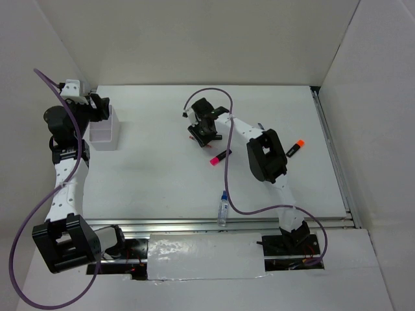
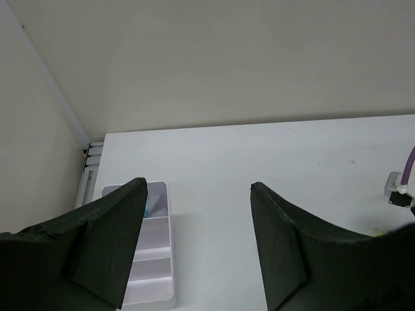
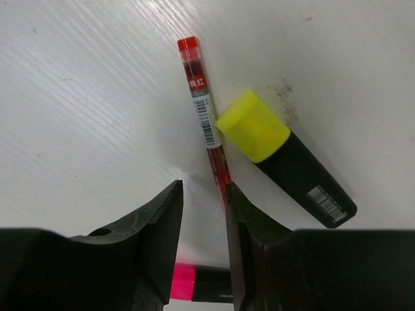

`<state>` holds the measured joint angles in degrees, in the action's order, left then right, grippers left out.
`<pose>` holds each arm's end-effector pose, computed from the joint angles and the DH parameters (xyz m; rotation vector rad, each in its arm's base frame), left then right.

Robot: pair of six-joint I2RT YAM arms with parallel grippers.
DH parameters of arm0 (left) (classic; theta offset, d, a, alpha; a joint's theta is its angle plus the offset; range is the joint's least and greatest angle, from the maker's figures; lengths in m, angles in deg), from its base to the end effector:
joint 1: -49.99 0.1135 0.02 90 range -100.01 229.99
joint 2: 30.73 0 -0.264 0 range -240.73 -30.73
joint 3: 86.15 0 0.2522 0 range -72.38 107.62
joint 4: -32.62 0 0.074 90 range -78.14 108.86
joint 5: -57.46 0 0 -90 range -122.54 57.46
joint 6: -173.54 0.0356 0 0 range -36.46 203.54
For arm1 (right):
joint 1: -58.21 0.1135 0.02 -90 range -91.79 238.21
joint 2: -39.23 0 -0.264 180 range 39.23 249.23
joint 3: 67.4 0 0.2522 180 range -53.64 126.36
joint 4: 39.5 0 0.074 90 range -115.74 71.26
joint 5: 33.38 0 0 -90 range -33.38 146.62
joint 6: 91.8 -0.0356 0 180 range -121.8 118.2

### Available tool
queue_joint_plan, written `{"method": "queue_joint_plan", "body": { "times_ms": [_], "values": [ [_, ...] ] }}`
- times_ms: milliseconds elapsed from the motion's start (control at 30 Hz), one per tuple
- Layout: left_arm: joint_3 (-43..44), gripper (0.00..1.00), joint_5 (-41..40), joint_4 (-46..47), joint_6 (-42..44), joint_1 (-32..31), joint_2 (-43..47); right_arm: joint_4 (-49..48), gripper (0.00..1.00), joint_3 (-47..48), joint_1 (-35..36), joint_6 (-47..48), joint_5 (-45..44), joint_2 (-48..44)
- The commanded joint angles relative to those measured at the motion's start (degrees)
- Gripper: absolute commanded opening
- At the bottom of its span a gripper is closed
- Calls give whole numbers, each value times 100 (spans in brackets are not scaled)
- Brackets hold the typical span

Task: Sort the stationery into containers
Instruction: Grab a piece of stationery with the right arm

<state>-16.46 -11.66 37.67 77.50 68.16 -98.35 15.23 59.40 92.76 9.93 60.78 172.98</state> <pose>0.2680 0.0746 0.3800 -0.0080 1.4553 -0.0905 0.4144 0.2884 0.1773 -1.0686 2.4383 0.2276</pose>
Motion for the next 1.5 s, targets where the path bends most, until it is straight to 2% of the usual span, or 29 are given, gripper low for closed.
{"method": "queue_joint_plan", "body": {
  "times_ms": [0, 200, 400, 733, 800, 833, 867, 933, 1067, 1167, 1200, 1233, 1267, 1300, 1367, 1400, 1467],
  "values": [
    [59, 77, 100, 246, 112, -16, 38, 148, 39, 412, 96, 67, 93, 204],
    [77, 77, 118, 220, 130, -16, 11, 254, 39, 720, 193, 84, 41, 450],
    [15, 77, 82, 220, 147, -16, 29, 192, 38, 579, 202, 93, 76, 335],
    [-55, 77, 319, 132, 313, -16, 152, 429, 36, 1281, 606, -21, 85, 687],
    [-20, 76, 843, -121, 533, -16, 204, 551, 27, 1457, 624, -39, 32, 950],
    [-2, 75, 1073, -210, 960, -7, 274, 561, 22, 1528, 624, -74, 41, 986],
    [-28, 75, 1293, -263, 1043, -16, 319, 552, 12, 1572, 624, -91, 6, 1003],
    [-72, 74, 1873, -378, 1271, -16, 520, 465, 0, 1477, 624, -153, -47, 934],
    [-125, 74, 2630, -948, 1947, -77, 933, 508, 0, 1257, 624, -469, 215, 461],
    [-186, 74, 3376, -2079, 3368, -156, 1390, 430, 0, 853, 624, -1118, 1023, -269],
    [-204, 73, 3770, -2509, 4652, -208, 1713, 342, 0, 600, 650, -1477, 1460, -427],
    [-248, 74, 3878, -3619, 5404, -270, 1891, 298, 0, 475, 676, -1611, 1612, -777],
    [-301, 74, 3905, -4187, 6195, -497, 2066, 210, 0, 352, 755, -1708, 1710, -946],
    [-362, 74, 3888, -4688, 7586, -647, 2434, 140, 0, 203, 799, -1918, 1780, -1096],
    [-642, 74, 3739, -5873, 8694, -1015, 2787, -105, 0, -280, 896, -2156, 2140, -1561],
    [-722, 74, 3704, -6158, 9552, -1113, 3111, -185, 0, -578, 931, -2409, 2254, -1667],
    [-977, 75, 3773, -6798, 10225, -1246, 3385, -413, 0, -817, 984, -2622, 2729, -1949]
  ]
}}
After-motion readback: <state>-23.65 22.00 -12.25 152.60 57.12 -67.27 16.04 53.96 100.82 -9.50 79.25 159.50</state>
